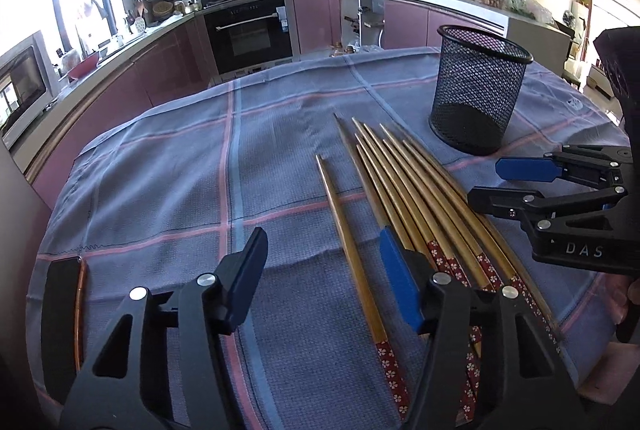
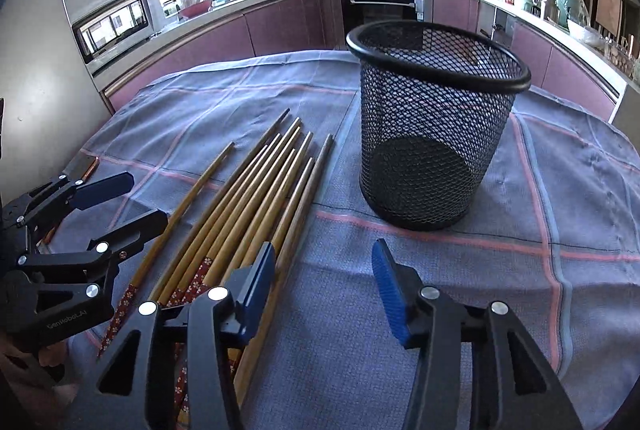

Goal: Organize utensils
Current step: 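Close the left gripper on one chopstick while the right gripper grasps another chopstick, then lift the left gripper's chopstick upright toward the mesh cup while the right gripper carries its chopstick there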

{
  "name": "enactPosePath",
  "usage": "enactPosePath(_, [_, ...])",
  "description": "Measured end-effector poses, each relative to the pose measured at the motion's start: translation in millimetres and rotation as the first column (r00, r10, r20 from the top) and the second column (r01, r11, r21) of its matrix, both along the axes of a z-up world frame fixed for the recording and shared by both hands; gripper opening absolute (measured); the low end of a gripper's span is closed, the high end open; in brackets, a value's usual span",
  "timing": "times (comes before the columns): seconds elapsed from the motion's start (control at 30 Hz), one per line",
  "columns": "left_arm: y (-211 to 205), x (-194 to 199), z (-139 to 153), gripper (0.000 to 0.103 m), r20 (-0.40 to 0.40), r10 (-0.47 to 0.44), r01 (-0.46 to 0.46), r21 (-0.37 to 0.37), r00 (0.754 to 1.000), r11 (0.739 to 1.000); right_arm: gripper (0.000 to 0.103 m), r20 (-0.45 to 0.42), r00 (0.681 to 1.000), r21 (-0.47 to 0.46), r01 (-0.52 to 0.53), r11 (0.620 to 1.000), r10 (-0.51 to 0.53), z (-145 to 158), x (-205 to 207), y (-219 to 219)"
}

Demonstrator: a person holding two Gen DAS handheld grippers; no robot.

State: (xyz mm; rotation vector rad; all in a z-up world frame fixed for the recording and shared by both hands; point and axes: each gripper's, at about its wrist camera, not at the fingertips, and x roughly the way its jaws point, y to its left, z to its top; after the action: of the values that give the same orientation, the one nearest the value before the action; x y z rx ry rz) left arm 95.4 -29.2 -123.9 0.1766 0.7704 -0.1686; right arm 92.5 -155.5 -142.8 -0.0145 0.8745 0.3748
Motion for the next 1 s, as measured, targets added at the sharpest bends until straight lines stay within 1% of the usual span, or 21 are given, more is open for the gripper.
enactPosePath(0.1, [-1.5, 2.4, -5.0, 0.049, -0.037, -0.015, 0.015, -0.002, 0.999, 1.0, 0.048, -0.008, 1.0, -0.005, -0.01, 1.0, 0.01, -0.3, 0.9, 0.7])
enactPosePath(0.17, [-1.9, 8.2, -10.5, 0.042, -0.066, -0.024, 0.023, -0.01, 0.998, 1.0, 0.046, -0.016, 1.0, -0.018, -0.024, 1.0, 0.024, -1.3, 3.1, 5.9])
enactPosePath(0.23, [-2.5, 13.5, -14.0, 0.04, -0.088, -0.029, 0.027, -0.025, 0.996, 0.999, 0.046, -0.013, 0.999, -0.05, -0.032, 0.998, 0.032, -2.2, 5.9, 12.0])
enactPosePath(0.3, [-2.9, 19.1, -15.8, 0.037, -0.097, -0.038, 0.034, -0.035, 0.995, 0.999, 0.044, -0.006, 0.999, -0.071, -0.038, 0.997, 0.038, -2.3, 7.8, 14.8])
enactPosePath(0.4, [-4.9, 27.0, -16.7, 0.03, -0.109, -0.043, 0.038, -0.044, 0.993, 0.998, 0.039, -0.008, 0.999, -0.058, -0.035, 0.998, 0.035, -2.5, 14.0, 14.8])
enactPosePath(0.47, [-6.0, 31.6, -16.6, 0.025, -0.117, -0.043, 0.036, -0.056, 0.992, 0.998, 0.03, -0.016, 0.999, -0.04, -0.033, 0.999, 0.032, -2.3, 17.2, 12.5])
enactPosePath(0.5, [-6.9, 33.5, -16.8, 0.023, -0.117, -0.04, 0.033, -0.058, 0.992, 0.998, 0.028, -0.021, 0.999, -0.025, -0.03, 0.999, 0.029, -2.3, 18.3, 10.5])
enactPosePath(0.53, [-7.0, 34.8, -16.6, 0.015, -0.118, -0.033, 0.026, -0.065, 0.992, 0.998, 0.021, -0.029, 0.999, -0.005, -0.029, 1.0, 0.029, -2.3, 19.3, 8.3])
enactPosePath(0.57, [-6.4, 33.4, -15.7, 0.012, -0.122, -0.032, 0.023, -0.078, 0.992, 0.997, 0.011, -0.046, 0.998, 0.032, -0.032, 0.999, 0.033, -2.6, 20.5, 5.1])
enactPosePath(0.63, [-7.5, 31.9, -13.6, 0.011, -0.12, -0.025, 0.015, -0.087, 0.992, 0.996, 0.009, -0.062, 0.998, 0.069, -0.028, 0.997, 0.032, -3.0, 22.6, 0.6])
enactPosePath(0.77, [-4.3, 32.1, -12.6, 0.008, -0.124, -0.012, -0.002, -0.112, 0.992, 0.994, 0.007, -0.065, 0.997, 0.103, -0.031, 0.994, 0.038, -1.2, 20.7, -4.8])
enactPosePath(0.9, [1.8, 28.2, -5.4, 0.008, -0.117, -0.012, -0.005, -0.142, 0.993, 0.99, 0.006, -0.045, 0.997, 0.139, -0.053, 0.989, 0.06, 7.9, 14.2, -11.1])
enactPosePath(1.0, [5.1, 21.6, 8.5, 0.008, -0.091, -0.027, 0.012, -0.161, 0.995, 0.987, 0.006, -0.015, 0.997, 0.179, -0.071, 0.981, 0.075, 20.3, 7.4, -17.5])
